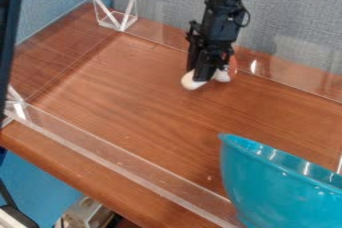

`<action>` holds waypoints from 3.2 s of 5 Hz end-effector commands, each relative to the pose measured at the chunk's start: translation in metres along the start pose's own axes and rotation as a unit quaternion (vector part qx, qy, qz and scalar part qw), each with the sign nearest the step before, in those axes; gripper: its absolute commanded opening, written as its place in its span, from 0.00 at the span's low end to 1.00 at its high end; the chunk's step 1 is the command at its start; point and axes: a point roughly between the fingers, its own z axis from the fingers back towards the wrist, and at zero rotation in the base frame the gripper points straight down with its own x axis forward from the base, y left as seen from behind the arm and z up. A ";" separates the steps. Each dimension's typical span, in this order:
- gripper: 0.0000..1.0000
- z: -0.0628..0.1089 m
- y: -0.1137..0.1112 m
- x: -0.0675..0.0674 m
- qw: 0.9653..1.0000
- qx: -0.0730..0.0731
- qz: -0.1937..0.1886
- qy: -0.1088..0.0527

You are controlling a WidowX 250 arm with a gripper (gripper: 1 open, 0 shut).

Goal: Put the mushroom in the blue bowl

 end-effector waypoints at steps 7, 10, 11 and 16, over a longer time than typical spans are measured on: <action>1.00 0.057 0.000 0.002 0.997 0.018 0.019 -0.068; 1.00 0.069 -0.010 0.008 0.995 0.017 0.054 -0.077; 1.00 0.064 -0.014 0.008 0.996 0.022 0.034 -0.078; 1.00 0.063 0.001 0.003 0.994 0.024 0.068 -0.082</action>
